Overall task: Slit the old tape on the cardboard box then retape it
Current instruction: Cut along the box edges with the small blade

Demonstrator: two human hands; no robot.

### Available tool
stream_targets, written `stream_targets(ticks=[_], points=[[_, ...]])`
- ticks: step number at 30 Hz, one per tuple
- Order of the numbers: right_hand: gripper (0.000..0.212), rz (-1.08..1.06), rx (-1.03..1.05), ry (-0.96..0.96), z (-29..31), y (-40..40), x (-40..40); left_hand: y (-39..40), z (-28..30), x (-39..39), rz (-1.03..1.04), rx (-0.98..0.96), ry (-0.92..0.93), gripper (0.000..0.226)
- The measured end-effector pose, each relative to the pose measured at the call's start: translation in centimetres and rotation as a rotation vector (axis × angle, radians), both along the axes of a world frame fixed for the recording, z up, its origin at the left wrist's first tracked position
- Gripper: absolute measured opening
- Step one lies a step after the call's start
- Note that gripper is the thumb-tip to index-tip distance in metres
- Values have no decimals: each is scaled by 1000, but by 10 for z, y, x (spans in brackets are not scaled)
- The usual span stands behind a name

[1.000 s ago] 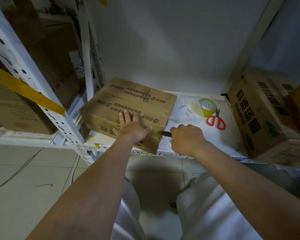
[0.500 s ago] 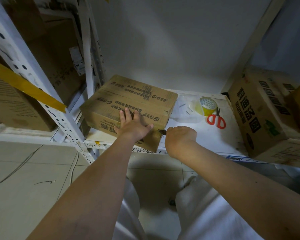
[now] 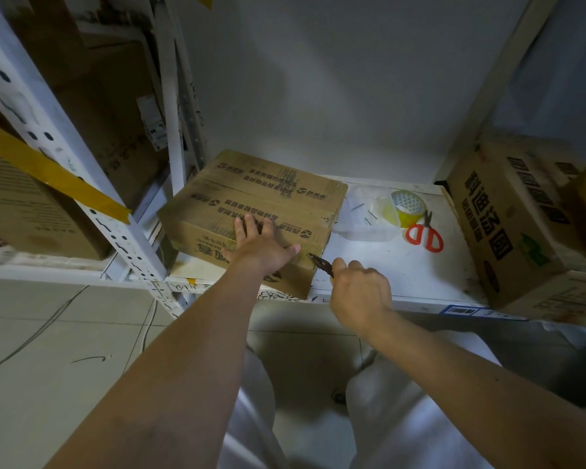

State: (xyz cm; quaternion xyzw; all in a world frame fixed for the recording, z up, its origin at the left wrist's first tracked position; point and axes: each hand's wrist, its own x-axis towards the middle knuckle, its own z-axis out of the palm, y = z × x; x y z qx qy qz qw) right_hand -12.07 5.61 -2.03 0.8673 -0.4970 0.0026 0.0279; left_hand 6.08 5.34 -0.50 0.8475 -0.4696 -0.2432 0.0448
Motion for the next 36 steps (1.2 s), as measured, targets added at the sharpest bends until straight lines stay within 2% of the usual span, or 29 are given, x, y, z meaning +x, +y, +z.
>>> stream_targets(ticks=[17,22,24,28,30,32,34,35,36], points=[[22,-44,-2,-113,-12,-3,2,-5,0,-2,-9,38,-29,90],[27,-142,223,-230,-7,-1,8,-6,0,-3,-11,51,-44,87],[28,-159,254,-242,-10,1,11,-6,0,-4,-9,49,-52,86],[25,-104,22,-127,-14,-3,5,-5,1,-5,-15,52,-57,86],[25,-90,42,-109,-15,-4,2,-6,0,-4,-15,56,-61,86],[27,-145,209,-212,-10,-1,5,-6,0,-4,-14,60,-61,86],[30,-224,328,-484,19,-5,17,-7,0,-5,-18,62,-63,87],[31,-241,301,-619,42,-17,28,-5,1,-5,-12,58,-63,87],[31,-204,219,-674,68,-32,41,-3,1,-4,-3,55,-60,87]])
